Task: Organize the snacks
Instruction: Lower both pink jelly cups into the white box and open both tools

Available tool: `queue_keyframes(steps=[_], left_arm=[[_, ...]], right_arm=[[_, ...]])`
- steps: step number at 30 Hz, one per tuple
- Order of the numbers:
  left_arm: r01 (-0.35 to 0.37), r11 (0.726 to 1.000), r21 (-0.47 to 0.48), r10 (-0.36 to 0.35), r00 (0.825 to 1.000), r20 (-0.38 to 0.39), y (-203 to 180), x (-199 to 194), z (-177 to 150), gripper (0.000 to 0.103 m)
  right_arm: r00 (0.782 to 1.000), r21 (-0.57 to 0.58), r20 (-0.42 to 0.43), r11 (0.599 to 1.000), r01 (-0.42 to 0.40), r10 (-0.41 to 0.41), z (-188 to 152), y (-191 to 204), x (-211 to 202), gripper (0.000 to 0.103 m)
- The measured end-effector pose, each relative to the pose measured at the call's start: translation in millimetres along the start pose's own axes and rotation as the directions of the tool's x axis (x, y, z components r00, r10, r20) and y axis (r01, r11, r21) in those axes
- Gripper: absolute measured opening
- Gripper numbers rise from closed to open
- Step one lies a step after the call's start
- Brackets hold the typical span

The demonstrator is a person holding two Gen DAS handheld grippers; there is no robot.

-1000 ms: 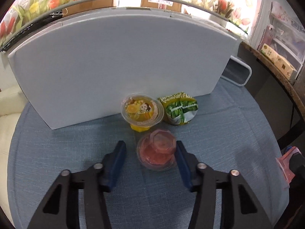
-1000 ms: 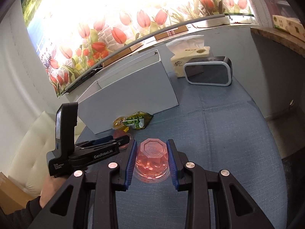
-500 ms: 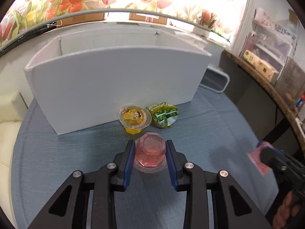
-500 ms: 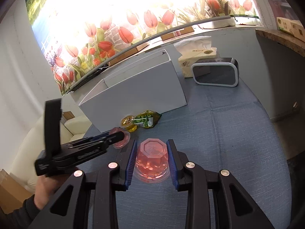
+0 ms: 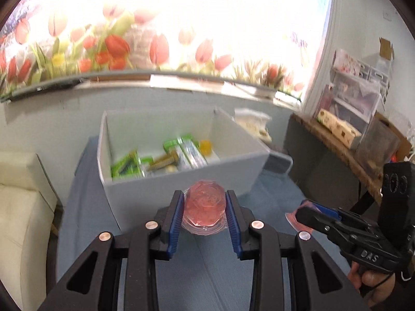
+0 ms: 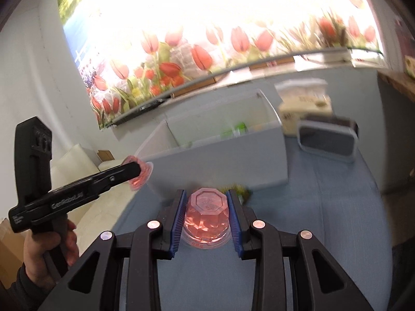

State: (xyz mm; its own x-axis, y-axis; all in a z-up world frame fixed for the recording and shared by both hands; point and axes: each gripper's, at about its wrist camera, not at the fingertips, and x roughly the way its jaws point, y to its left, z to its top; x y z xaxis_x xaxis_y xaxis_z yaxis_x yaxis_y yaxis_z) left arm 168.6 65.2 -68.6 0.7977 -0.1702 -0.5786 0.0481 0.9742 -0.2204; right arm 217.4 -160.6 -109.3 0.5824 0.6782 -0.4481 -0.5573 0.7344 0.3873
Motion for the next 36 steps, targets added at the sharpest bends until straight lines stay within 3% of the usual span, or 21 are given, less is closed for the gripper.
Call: queue_keyframes(steps=[6,11,17,19,20,21,22,23,30,36], left_arm=[[0.008,1.000,-0.016,-0.008,0.999,0.036,15.4,12.1,47.5,0.036],[0.017,0.998,-0.054,-0.017,1.000,0.001,37.3,57.6,89.9,0.036],[-0.019,0.999,-0.045,0.015,0.996,-0.090,58.4,125.3,115.3,0.036],[-0.034,0.998,-0.043,0.029,0.992,-0.122,59.7,140.3,115.1,0.046],[-0.065,0.997,-0.044,0.058,0.988,-0.140,61.2,146.7,114.6,0.073],[-0.089,0.995,-0.049,0.082,0.987,-0.136,62.4,148.4,113.5,0.095],[-0.096,0.994,-0.054,0.089,0.989,-0.117,63.0,146.6,112.6,0.102],[-0.101,0.993,-0.057,0.096,0.991,-0.092,63.8,143.1,111.5,0.103],[-0.139,0.990,-0.032,0.135,0.985,-0.108,64.9,136.8,107.1,0.103],[-0.138,0.990,-0.032,0.135,0.986,-0.094,59.7,113.9,105.7,0.103]], right_arm=[[1.000,-0.034,0.012,0.999,0.003,-0.002,69.0,5.0,37.8,0.035],[0.998,-0.070,-0.046,0.996,0.049,-0.052,123.9,-6.6,93.1,0.035],[0.983,-0.111,-0.116,0.985,0.129,-0.142,151.0,-30.5,145.5,0.035],[0.979,-0.099,-0.138,0.985,0.138,-0.151,152.7,-39.6,154.9,0.035],[0.976,-0.093,-0.150,0.985,0.147,-0.160,152.9,-43.1,158.3,0.039],[0.974,-0.087,-0.157,0.985,0.150,-0.162,153.7,-45.1,160.0,0.064],[0.977,-0.083,-0.139,0.985,0.153,-0.164,153.7,-46.8,158.6,0.091],[0.976,-0.080,-0.132,0.983,0.162,-0.172,153.8,-46.8,155.0,0.098],[0.978,-0.001,-0.073,0.981,0.194,-0.193,156.8,-57.2,133.7,0.103],[0.973,-0.019,-0.061,0.975,0.222,-0.222,151.8,-49.1,119.5,0.103]])
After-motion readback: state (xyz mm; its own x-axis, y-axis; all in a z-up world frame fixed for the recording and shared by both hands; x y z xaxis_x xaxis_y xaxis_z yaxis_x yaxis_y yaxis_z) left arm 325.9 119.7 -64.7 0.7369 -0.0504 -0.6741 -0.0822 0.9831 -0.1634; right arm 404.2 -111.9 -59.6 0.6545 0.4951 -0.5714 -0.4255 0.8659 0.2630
